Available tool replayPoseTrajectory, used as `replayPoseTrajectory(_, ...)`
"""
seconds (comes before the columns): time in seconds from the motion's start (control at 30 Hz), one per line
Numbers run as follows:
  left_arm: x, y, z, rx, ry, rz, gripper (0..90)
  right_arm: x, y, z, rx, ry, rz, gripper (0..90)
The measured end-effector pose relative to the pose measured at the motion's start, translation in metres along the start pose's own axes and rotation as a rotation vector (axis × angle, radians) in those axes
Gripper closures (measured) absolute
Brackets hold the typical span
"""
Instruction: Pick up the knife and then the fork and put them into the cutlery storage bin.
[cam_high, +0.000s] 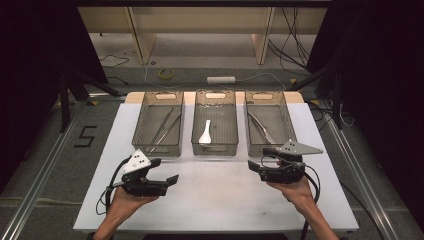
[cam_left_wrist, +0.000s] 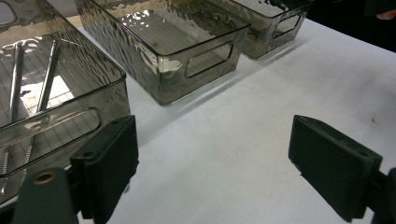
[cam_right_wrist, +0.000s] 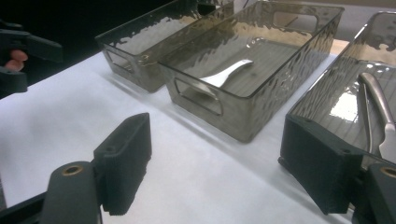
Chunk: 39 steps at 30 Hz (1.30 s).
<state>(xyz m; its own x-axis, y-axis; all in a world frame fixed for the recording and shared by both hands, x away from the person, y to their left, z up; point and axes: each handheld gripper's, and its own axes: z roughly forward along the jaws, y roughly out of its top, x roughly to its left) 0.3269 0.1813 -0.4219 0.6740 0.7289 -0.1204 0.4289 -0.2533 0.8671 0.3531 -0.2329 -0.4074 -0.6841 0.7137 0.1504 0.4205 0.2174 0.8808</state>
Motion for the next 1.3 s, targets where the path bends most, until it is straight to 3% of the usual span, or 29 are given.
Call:
replayPoseTrajectory(0.2, 0.001, 0.000, -0.001, -0.016, -0.009, -0.012, 15.4, 0.008, -0.014, -0.009, -0.028, 0.017, -0.003, 25.1)
replayPoseTrajectory(0.53, 0.000, 0.000, -0.002, -0.022, -0.019, -0.013, 15.4, 0.013, -0.033, -0.017, -0.005, 0.002, 0.004, 22.0)
replayPoseTrajectory(0.8, 0.000, 0.000, -0.003, -0.031, -0.027, -0.017, 15.4, 0.014, -0.039, -0.020, -0.007, 0.001, 0.028, 21.3)
replayPoseTrajectory(1.3, -0.001, 0.000, -0.003, -0.027, -0.029, -0.014, 15.4, 0.015, -0.042, -0.020, 0.003, -0.015, 0.022, 20.8)
